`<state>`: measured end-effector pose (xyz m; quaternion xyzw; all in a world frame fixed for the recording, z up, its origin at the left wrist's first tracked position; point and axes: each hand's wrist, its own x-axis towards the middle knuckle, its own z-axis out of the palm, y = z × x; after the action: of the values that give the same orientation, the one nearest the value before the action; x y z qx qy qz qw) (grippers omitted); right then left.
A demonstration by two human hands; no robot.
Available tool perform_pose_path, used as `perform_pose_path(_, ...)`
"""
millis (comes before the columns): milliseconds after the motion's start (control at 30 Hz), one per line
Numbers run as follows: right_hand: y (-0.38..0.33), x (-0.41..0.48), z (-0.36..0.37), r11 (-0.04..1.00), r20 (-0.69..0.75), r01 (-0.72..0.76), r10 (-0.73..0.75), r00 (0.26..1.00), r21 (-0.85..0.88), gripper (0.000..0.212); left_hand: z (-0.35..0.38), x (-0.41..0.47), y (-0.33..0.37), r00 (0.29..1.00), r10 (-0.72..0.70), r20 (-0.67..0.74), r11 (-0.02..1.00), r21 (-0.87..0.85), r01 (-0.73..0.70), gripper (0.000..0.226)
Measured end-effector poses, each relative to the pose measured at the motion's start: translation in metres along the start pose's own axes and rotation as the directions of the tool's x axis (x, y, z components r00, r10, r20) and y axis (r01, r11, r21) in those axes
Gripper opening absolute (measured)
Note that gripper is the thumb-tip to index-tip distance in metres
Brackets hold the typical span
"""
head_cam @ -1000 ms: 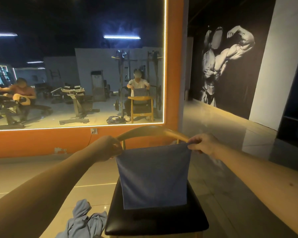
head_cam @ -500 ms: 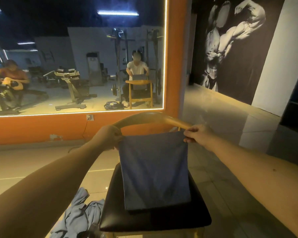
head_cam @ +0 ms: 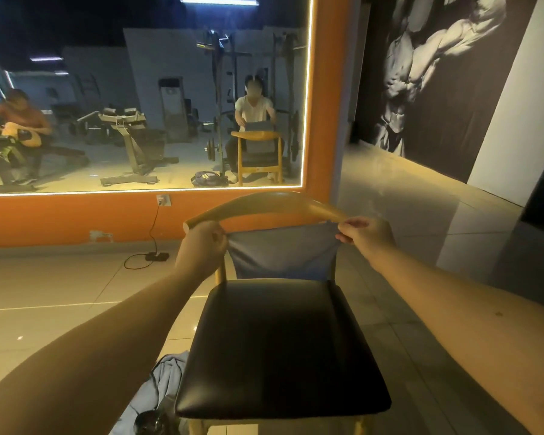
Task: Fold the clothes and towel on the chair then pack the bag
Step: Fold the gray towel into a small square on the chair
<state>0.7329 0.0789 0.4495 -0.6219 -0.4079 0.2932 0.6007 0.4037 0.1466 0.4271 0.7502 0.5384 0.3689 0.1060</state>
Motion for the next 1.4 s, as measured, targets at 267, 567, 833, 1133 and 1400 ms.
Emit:
perform_pose_path(267, 0.145, -0.077, -0.014, 0.926, 0.184, -0.186, 0.256, 0.949, -0.328, 0.003, 0.059, -0.140, -0.064, 0.926, -0.062, 0.373, 0.990, 0.139, 0.011, 0.009)
perform_pose_path(567, 0.205, -0.117, -0.034, 0.716, 0.381, -0.118, 0.495, 0.781, -0.688, 0.013, 0.080, -0.192, -0.098, 0.733, -0.019, 0.680, 0.946, 0.249, -0.207, 0.014)
perform_pose_path(833, 0.220, -0.054, 0.034, 0.759, 0.169, 0.014, 0.127, 0.977, -0.651, 0.011, 0.140, -0.114, -0.103, 0.885, -0.178, 0.430, 0.982, 0.130, 0.135, 0.021)
perform_pose_path(1133, 0.271, 0.023, 0.118, 0.549, 0.427, 0.317, 0.082, 0.900, -0.773, 0.063, 0.238, -0.034, -0.129, 0.884, -0.112, 0.454, 0.975, 0.223, 0.009, 0.056)
perform_pose_path(1400, 0.310, 0.053, 0.103, 0.212, 0.412, 0.370, 0.211, 0.886, -0.905, 0.085, 0.252, -0.032, -0.171, 0.792, -0.233, 0.564, 0.880, 0.469, -0.076, 0.083)
